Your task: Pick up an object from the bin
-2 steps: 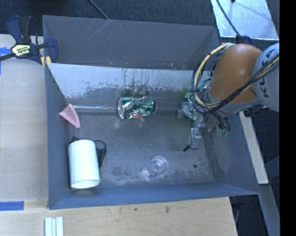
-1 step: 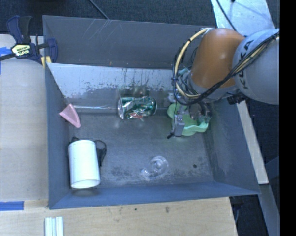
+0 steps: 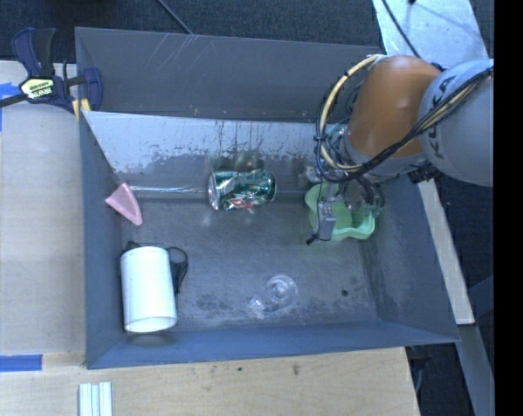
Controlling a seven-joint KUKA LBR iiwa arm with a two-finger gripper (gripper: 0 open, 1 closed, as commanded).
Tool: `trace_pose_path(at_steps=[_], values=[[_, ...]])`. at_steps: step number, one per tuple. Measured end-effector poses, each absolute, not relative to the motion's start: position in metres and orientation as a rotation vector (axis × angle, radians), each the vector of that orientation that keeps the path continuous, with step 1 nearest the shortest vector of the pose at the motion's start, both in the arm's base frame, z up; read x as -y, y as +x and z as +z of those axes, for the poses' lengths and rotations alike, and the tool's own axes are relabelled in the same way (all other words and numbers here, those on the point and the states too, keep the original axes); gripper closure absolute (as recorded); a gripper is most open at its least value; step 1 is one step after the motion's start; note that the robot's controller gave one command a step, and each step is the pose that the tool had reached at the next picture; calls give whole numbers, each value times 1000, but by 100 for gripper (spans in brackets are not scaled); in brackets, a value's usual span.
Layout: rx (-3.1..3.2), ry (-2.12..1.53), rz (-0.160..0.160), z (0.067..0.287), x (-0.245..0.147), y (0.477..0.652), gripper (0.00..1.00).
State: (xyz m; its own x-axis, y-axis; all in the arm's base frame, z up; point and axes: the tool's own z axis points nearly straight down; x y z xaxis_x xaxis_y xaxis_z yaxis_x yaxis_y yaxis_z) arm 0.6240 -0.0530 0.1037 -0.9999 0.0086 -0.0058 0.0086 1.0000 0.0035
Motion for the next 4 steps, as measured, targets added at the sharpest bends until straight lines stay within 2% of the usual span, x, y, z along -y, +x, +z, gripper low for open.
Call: trace_pose_path(at_steps=[1, 2, 3, 4], values=[[-3138, 96, 2, 90, 102, 620, 0], [-3136, -156, 44, 96, 124, 631, 100], [-3136, -156, 44, 96, 124, 631, 100], [-3139, -164, 6, 155, 127, 613, 100]])
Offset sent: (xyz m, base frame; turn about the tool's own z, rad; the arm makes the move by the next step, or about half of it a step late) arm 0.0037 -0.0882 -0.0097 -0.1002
